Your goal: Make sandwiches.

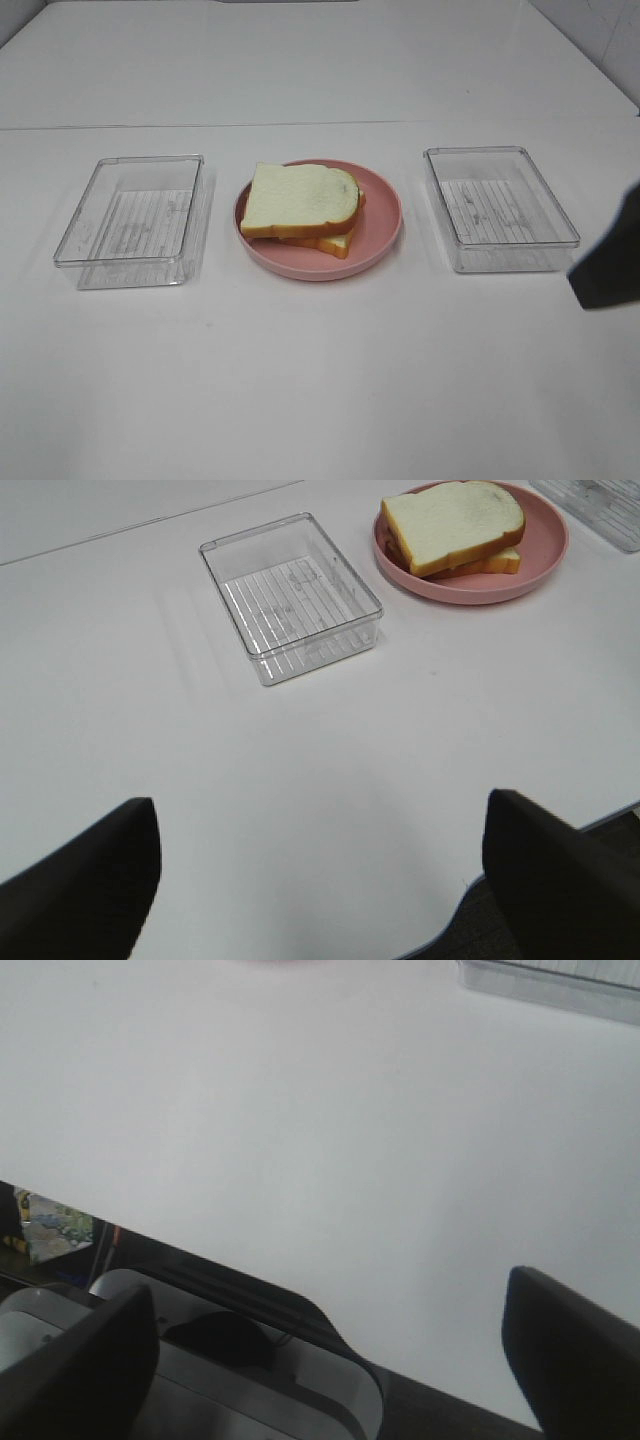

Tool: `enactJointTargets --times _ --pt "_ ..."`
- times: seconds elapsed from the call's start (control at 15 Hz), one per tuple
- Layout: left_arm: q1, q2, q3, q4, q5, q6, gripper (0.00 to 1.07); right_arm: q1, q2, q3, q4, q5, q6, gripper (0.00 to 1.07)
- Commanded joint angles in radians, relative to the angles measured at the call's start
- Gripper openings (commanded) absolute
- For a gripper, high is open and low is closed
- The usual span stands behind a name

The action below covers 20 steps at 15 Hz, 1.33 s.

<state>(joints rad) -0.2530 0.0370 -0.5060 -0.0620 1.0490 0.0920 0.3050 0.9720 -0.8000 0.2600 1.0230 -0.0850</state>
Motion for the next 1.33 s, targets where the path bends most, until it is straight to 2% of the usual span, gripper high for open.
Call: enactJointTargets --times 0.07,0.2,0.27,0.33,0.4,0.47,0.67,1.33 --pt "-0.002 -0.005 0.005 -0.003 -0.009 -0.007 0.83 0.000 -0.215 0.147 -0.089 0.003 -0.007 0.87" --pt "-0.002 -0.005 0.005 -0.003 -0.009 -0.007 0.83 0.000 -0.402 0.265 -0.084 0.003 -0.007 0.87" --pt "-0.002 -0.005 0.005 -0.003 -0.009 -0.007 0.83 0.000 -0.483 0.285 -0.085 0.029 -0.008 0.87" --pt "-0.002 -0.005 0.005 -0.003 -0.009 -0.007 0.83 0.000 -0.516 0.287 -0.088 0.032 -0.013 0.87" --pt "-0.002 -0.005 0.005 -0.003 -0.009 -0.007 0.83 0.000 -0.662 0.289 -0.090 0.036 -0.045 0.87" --pt "-0.002 -0.005 0.005 -0.003 -0.009 -0.007 0.83 0.000 -0.726 0.292 -0.088 0.045 -0.071 0.87" --pt "-0.002 -0.005 0.005 -0.003 -0.009 -0.007 0.83 0.000 -0.845 0.294 -0.088 0.047 -0.091 0.87" --pt "0.003 -0.009 0.005 -0.002 -0.009 -0.007 0.83 -0.001 -0.884 0.294 -0.084 0.047 -0.091 0.87"
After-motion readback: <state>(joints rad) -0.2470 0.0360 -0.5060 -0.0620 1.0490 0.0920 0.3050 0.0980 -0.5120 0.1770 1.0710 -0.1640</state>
